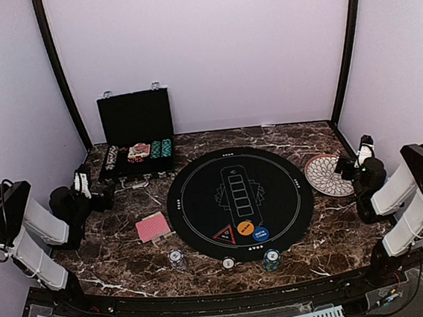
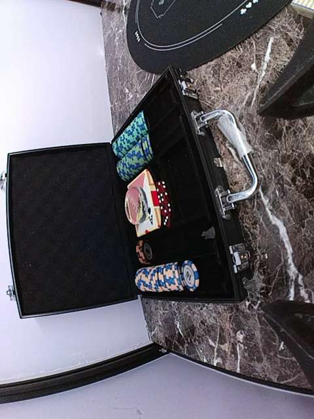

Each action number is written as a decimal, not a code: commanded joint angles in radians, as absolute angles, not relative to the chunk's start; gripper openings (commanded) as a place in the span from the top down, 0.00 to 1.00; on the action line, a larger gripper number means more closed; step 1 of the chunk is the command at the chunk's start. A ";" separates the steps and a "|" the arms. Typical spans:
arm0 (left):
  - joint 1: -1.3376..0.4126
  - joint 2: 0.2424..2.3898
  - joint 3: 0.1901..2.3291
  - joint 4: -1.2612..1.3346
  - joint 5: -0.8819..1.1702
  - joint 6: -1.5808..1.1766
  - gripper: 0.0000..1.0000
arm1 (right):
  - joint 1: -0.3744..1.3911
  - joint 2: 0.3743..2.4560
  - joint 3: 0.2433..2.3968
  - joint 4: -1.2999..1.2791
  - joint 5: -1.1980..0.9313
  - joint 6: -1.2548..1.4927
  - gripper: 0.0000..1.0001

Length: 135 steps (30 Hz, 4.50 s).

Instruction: Distribute texas hold em gaming equipment

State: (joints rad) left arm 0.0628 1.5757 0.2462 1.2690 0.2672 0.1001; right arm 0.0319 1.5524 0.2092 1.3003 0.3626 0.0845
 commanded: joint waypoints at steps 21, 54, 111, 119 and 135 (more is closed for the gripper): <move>0.068 1.516 0.266 1.213 0.247 0.089 0.01 | 0.026 1.389 0.251 1.129 0.405 0.105 0.02; 0.083 1.218 0.989 -0.293 0.264 0.238 0.01 | 0.673 1.332 0.877 -0.271 0.222 0.458 0.18; 0.084 1.157 1.117 -0.464 0.355 0.231 0.01 | 1.160 1.996 1.272 -0.386 0.192 0.502 0.59; 0.083 1.144 1.137 -0.483 0.365 0.233 0.01 | 1.134 2.085 1.390 -0.368 0.212 0.476 0.62; 0.083 1.142 1.147 -0.537 0.380 0.255 0.01 | 1.015 2.410 1.897 -0.405 0.177 0.383 0.66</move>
State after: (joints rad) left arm 0.0769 1.1652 1.1130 -0.4980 0.3592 0.2329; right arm 1.0412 2.3283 1.7908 -0.4164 0.1894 0.4084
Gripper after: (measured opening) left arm 0.987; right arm 0.342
